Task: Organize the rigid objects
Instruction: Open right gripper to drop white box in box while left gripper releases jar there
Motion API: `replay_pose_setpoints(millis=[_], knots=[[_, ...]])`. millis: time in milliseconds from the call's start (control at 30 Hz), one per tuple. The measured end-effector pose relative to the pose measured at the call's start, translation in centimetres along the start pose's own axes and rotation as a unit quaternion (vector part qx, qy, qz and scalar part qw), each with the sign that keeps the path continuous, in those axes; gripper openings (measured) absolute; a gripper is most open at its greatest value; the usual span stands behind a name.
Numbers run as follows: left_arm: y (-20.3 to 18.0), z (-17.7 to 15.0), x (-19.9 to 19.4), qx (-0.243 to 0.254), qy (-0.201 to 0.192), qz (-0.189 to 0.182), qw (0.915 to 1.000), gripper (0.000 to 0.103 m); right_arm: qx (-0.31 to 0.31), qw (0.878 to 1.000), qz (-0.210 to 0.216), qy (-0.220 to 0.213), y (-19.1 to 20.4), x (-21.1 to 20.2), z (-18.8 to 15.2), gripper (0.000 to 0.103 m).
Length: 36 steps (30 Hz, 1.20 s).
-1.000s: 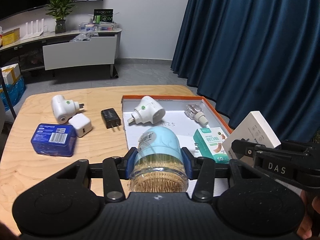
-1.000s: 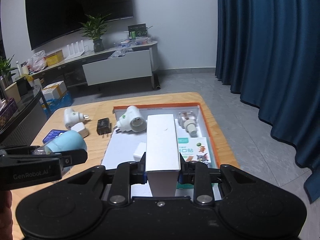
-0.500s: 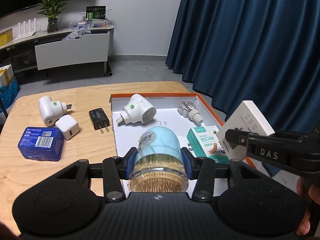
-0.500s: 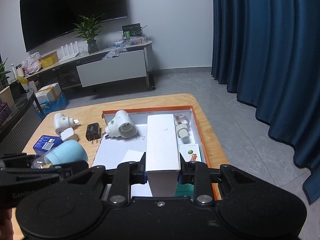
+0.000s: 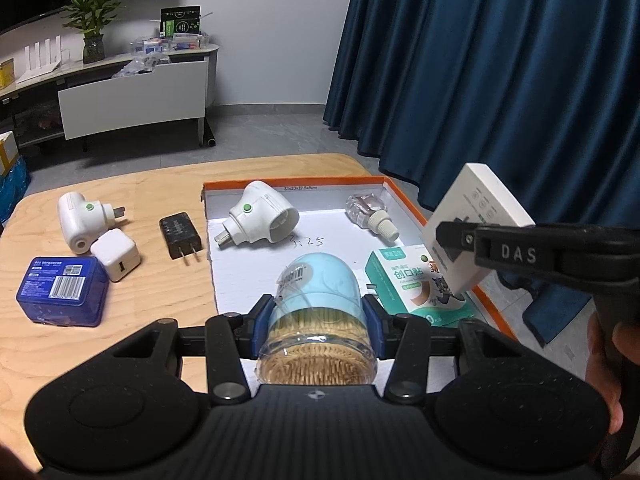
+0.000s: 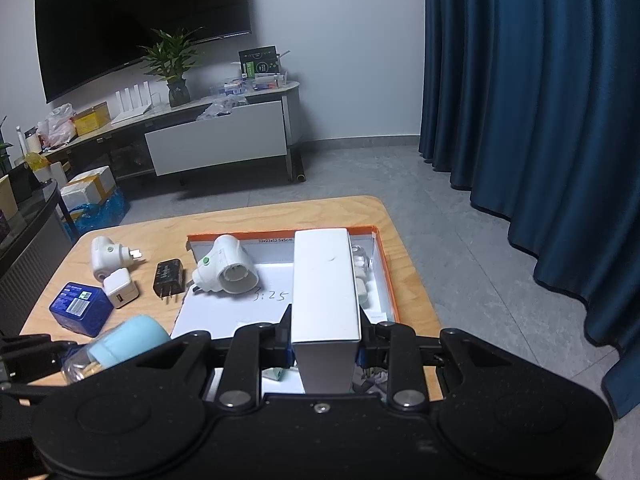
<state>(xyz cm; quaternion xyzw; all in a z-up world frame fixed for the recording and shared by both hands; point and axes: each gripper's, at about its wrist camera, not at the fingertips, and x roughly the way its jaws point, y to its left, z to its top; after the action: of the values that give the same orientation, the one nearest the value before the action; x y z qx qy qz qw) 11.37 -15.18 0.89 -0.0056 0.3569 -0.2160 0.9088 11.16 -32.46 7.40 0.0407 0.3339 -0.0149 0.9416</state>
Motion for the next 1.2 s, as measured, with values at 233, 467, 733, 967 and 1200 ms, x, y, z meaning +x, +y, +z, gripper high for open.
replay_pose_setpoints(millis=[233, 467, 733, 967, 1200], knots=[[-0.1, 0.2, 0.7, 0.001, 0.003, -0.004, 1.0, 0.048, -0.002, 1.0, 0.004, 0.008, 0.0, 1.6, 0.9, 0.033], [-0.1, 0.2, 1.3, 0.002, 0.007, -0.005, 1.0, 0.048, -0.002, 1.0, 0.013, 0.021, 0.2, 3.6, 1.5, 0.033], [0.1, 0.3, 1.9, 0.0, 0.013, -0.003, 0.9999, 0.048, 0.036, 0.996, 0.074, 0.024, -0.5, 5.9, 3.2, 0.033], [-0.3, 0.5, 2.1, 0.005, 0.015, -0.006, 0.9999, 0.048, 0.048, 0.998, 0.001, -0.029, -2.1, 4.8, 4.7, 0.067], [-1.6, 0.6, 2.9, 0.01, 0.015, -0.04, 0.999, 0.048, 0.039, 0.998, 0.001, -0.045, -2.7, 2.3, 3.9, 0.066]])
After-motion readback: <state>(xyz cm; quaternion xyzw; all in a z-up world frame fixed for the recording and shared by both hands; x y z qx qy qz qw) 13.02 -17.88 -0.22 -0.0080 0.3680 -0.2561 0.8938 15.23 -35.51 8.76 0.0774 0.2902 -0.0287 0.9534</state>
